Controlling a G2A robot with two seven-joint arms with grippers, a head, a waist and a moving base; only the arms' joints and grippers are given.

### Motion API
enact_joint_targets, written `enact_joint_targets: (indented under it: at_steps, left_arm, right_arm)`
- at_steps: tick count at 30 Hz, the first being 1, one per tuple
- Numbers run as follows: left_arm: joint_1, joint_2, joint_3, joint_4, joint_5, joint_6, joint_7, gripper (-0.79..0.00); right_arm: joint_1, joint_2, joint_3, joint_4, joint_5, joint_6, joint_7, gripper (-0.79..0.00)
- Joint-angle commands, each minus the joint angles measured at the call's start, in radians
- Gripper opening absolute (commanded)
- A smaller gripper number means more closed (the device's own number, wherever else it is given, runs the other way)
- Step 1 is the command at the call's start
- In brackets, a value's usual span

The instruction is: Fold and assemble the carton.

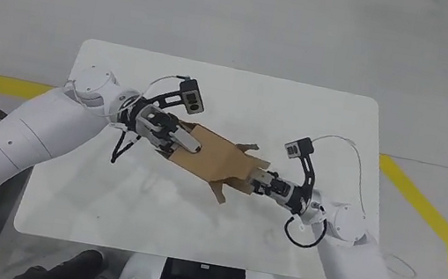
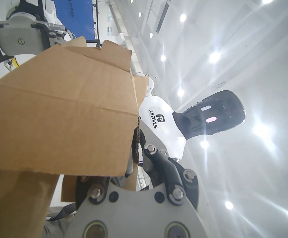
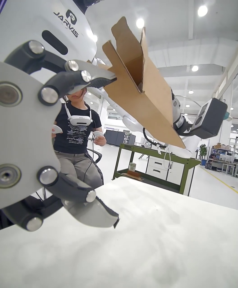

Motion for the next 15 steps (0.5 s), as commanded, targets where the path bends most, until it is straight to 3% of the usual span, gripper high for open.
enact_joint_targets:
  at_steps: [1,15]
  left_arm:
    - [-0.001,-0.002,0.003,0.006,0.004,0.000,0.000,-0.785]
    - [-0.021,-0.017,0.024,0.020,0.035,-0.013,0.000,-0.785]
  right_arm:
    - [0.002,-0.001,-0.012,-0.002,-0.027,-0.002,-0.021,0.000]
    - [0.025,-0.009,-0.093,-0.028,-0.033,-0.008,-0.044,0.000]
